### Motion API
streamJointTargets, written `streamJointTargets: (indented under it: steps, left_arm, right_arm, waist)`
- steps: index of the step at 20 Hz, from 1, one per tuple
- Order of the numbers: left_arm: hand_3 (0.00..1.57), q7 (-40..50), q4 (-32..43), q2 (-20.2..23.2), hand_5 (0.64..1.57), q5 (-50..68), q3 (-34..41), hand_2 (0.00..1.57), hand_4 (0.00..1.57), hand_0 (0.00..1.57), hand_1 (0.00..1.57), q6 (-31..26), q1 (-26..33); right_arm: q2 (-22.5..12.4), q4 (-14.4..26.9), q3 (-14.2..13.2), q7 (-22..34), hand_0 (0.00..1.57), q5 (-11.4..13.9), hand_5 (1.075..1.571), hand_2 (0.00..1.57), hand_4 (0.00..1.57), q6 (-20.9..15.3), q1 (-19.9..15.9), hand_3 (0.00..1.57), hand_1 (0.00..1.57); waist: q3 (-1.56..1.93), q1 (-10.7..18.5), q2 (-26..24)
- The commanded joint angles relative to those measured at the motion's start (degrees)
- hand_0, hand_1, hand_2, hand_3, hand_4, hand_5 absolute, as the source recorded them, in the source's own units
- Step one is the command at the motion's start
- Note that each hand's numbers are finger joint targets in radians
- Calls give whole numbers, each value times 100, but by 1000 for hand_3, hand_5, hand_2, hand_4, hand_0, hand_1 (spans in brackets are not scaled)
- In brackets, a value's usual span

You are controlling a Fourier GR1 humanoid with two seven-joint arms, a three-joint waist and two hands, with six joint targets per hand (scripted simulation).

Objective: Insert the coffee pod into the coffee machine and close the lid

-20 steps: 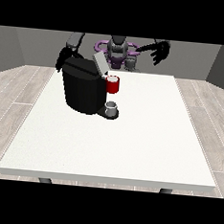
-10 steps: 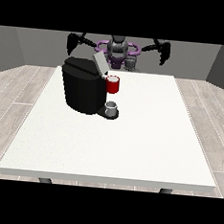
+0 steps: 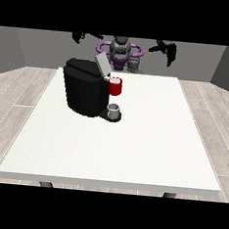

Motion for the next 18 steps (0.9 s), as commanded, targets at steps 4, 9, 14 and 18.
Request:
streamJointTargets:
  steps: [4,9,14,18]
  left_arm:
    - [0,238,-1006,-57,1571,341,-424,0,382,0,0,329,151]
    - [0,580,-1586,53,1571,614,-601,0,342,0,0,-124,427]
    - [0,667,-2219,-57,1571,855,-1060,0,354,0,0,289,601]
    - [0,983,-2687,69,1571,1002,-876,0,338,0,0,91,669]
  right_arm:
    - [-271,243,-461,476,0,-352,1571,0,108,87,-887,0,0]
    - [-340,660,-891,491,0,-877,1571,0,186,254,-1056,0,0]
    - [-210,1039,-840,537,0,-928,1571,0,168,147,-1493,0,0]
    - [0,1256,-558,384,0,-639,1571,0,0,-117,-1643,0,0]
  waist:
    - [0,144,671]
    - [2,416,853]
    - [1,344,1242]
    - [0,387,1445]
